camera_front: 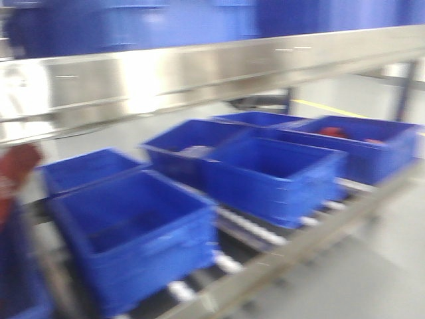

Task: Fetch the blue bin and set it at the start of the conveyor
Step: 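Hold the bin with both grippers while the base turns away from the shelf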

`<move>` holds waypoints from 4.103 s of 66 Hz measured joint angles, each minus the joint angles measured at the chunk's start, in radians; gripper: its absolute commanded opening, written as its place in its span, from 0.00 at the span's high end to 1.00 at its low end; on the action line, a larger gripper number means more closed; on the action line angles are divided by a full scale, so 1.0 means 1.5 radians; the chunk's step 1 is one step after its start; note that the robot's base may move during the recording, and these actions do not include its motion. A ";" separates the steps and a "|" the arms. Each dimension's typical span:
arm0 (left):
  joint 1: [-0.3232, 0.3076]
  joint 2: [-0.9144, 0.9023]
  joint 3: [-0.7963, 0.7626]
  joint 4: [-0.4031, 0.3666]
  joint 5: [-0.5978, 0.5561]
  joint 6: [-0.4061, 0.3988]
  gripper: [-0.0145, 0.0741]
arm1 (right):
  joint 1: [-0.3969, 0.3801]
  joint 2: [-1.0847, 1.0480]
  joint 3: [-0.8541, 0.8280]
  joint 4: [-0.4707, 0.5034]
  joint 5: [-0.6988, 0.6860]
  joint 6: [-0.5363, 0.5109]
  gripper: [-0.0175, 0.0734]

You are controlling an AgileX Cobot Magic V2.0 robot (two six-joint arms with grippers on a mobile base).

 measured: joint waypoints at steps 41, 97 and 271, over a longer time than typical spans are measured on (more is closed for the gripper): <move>0.000 0.000 0.000 0.001 -0.002 0.000 0.96 | 0.000 0.000 0.000 0.000 0.000 0.000 0.98; 0.000 0.000 0.000 0.001 -0.003 0.000 0.96 | 0.000 0.000 0.000 -0.001 0.000 0.000 0.98; 0.000 0.000 0.000 0.010 -0.004 0.000 0.96 | 0.000 0.000 0.000 0.004 -0.002 0.000 0.98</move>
